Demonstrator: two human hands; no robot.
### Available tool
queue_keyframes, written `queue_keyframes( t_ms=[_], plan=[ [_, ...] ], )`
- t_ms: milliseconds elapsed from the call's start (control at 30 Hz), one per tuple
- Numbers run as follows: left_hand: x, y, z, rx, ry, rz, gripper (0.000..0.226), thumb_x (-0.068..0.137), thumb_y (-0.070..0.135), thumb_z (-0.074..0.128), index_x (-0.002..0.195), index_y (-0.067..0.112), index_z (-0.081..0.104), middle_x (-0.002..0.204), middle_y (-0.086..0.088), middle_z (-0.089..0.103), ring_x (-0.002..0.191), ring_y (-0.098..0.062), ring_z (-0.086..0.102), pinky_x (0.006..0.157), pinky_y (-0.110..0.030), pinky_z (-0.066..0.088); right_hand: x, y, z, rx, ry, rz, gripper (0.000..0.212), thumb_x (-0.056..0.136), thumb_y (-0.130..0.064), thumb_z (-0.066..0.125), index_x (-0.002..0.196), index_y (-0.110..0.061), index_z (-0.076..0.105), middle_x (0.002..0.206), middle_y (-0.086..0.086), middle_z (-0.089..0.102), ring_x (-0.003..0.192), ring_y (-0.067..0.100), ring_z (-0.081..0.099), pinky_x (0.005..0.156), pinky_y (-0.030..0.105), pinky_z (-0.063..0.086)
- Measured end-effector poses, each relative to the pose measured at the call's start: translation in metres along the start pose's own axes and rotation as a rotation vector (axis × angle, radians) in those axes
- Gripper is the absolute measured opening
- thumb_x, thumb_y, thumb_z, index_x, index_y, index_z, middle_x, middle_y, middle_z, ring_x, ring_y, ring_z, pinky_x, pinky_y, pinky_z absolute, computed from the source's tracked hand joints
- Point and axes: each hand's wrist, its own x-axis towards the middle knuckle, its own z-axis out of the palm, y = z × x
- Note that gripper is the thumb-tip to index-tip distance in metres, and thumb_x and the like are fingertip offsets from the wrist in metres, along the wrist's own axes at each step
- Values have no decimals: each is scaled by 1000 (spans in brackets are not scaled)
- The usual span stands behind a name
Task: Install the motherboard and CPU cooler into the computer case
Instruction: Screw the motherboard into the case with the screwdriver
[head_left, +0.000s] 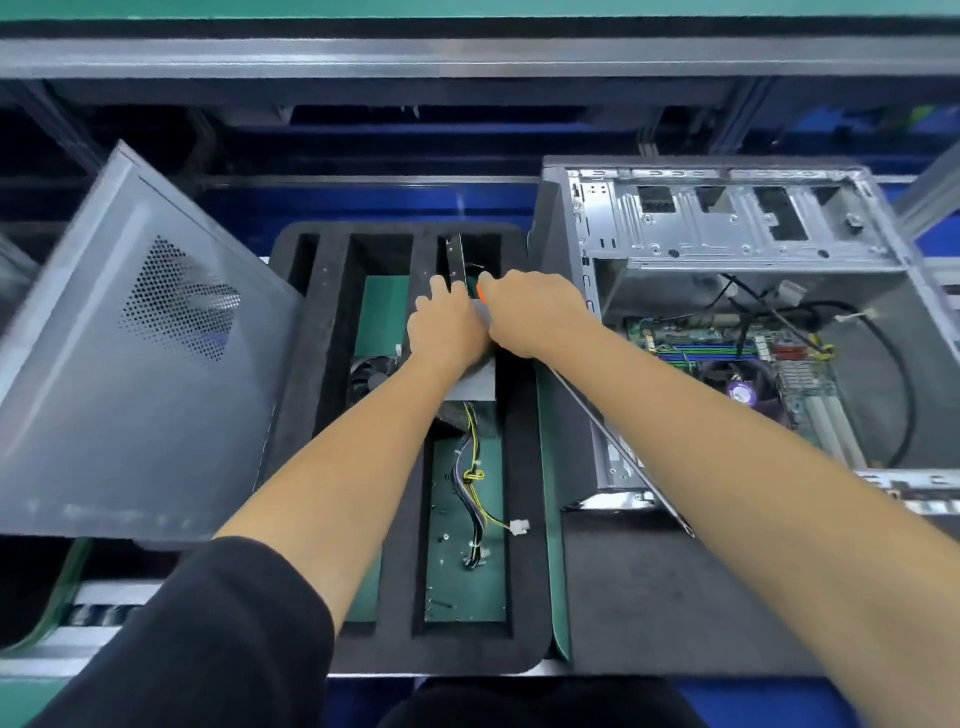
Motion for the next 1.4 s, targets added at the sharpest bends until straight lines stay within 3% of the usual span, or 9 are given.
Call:
queue_keyframes(
  t_ms=[133,267,333,533,667,800,1000,1167,1400],
  plan=[
    [-3,-13,-4,-111,-16,93,38,92,27,47,121,4,39,124,-15,39,105,-33,48,72,-39,39,2,-1,-1,19,5,7,13,88,-6,46,98,-13,41,66,1,32,51,18,31,44,29,20],
    [-31,-40,-7,-210,201,138,9,87,12,46,93,6,49,98,-9,49,87,-27,47,62,-36,37,-1,-2,-3,27,13,16,30,85,-1,47,113,-10,45,67,3,36,52,20,36,44,29,24],
    [-56,-53,-1,-227,199,151,6,82,11,47,80,6,48,82,-8,52,77,-28,48,60,-40,41,-2,-3,-6,64,29,18,29,84,-1,46,111,-10,44,69,5,42,52,21,40,45,29,27],
    [-104,-70,18,-423,193,147,14,78,14,54,66,11,47,64,2,51,67,-17,43,58,-30,31,-8,-7,-15,377,149,128,25,96,-20,47,114,-4,45,87,10,47,72,30,48,61,35,35],
    [-116,-84,25,-330,68,123,13,77,12,54,69,5,63,70,-4,58,76,-21,48,75,-35,42,-9,-6,-25,684,253,250,18,97,-23,44,95,-4,47,85,8,49,70,26,46,61,30,32],
    [-123,-81,28,-2,16,483,19,71,10,52,71,2,68,75,-12,61,78,-33,56,73,-39,43,-13,5,-35,904,374,316,34,99,-26,42,68,-17,34,64,-3,38,51,11,33,43,22,24],
    [-142,-57,61,461,-306,674,22,89,24,43,101,14,59,106,-4,63,97,-24,57,95,-36,30,-27,13,-40,1102,406,253,22,101,-29,36,91,-10,39,82,10,49,69,22,45,62,38,41],
    [-148,-33,83,307,-590,518,24,89,3,43,109,4,56,109,-13,63,98,-31,61,79,-38,49,-35,12,-29,1045,372,173,21,103,-30,36,97,-10,37,84,19,56,63,26,51,66,49,49],
    [-149,-32,112,271,-703,430,34,90,-4,44,122,3,51,118,-14,58,105,-29,58,88,-36,49,-33,14,-20,1026,432,130,17,101,-34,39,93,-18,38,77,9,52,61,21,49,61,45,49]
  ],
)
